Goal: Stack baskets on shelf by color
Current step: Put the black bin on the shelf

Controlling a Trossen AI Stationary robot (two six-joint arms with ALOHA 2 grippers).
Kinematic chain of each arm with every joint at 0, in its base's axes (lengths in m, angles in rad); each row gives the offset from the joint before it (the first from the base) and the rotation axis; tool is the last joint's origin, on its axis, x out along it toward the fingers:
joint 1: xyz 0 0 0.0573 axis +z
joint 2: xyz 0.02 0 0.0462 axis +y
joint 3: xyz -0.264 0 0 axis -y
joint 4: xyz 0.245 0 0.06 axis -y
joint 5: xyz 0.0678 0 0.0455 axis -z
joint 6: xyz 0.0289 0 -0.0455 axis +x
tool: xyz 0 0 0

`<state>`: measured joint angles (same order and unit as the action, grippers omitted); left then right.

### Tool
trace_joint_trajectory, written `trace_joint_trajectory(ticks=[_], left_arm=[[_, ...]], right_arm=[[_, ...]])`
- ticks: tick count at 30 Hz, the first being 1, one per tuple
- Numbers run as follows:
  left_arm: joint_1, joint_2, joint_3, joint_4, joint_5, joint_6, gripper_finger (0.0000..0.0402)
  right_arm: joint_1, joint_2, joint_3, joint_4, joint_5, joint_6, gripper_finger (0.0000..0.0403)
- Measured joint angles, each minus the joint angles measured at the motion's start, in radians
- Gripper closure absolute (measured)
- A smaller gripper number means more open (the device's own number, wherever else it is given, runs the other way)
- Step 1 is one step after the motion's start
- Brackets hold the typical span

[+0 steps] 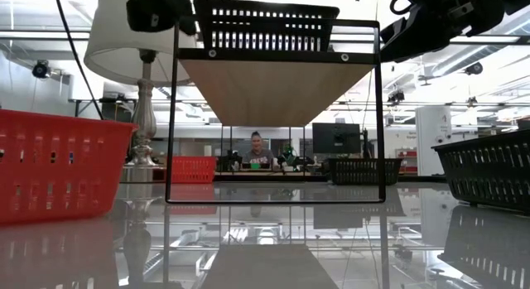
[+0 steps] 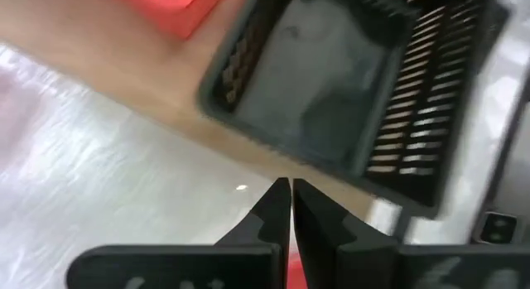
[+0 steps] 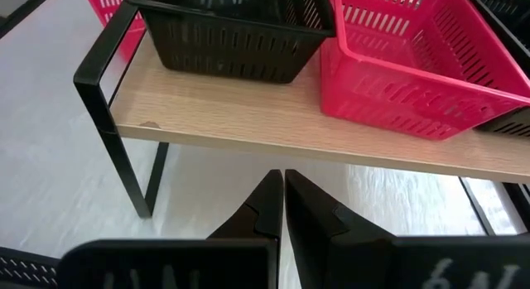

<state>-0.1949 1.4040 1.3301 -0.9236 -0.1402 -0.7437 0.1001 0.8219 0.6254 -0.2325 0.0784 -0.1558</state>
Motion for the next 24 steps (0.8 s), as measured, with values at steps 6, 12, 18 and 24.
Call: trace_joint_trajectory(ticks=[6,12,18,24], left_arm=[[0.011,0.004,-0.031,0.008,-0.012,0.017,0.0402],[0.012,0.012,-0.032,0.111,-0.019,0.118,0.0402],[0.016,0.014,-0.032,0.137,-0.036,0.156,0.0402],[0.032,0.014,-0.032,0.110,-0.065,0.202,0.0401]], right_arm=[[0.000,0.000,0.000,0.003,0.000,0.003,0.0394],[0.000,0.000,0.000,0.005,0.000,0.006,0.0394],[0.000,0.000,-0.003,0.006,0.000,0.014,0.0394],[-0.002,0.000,-0.006,0.007,0.038,0.029,0.0394]])
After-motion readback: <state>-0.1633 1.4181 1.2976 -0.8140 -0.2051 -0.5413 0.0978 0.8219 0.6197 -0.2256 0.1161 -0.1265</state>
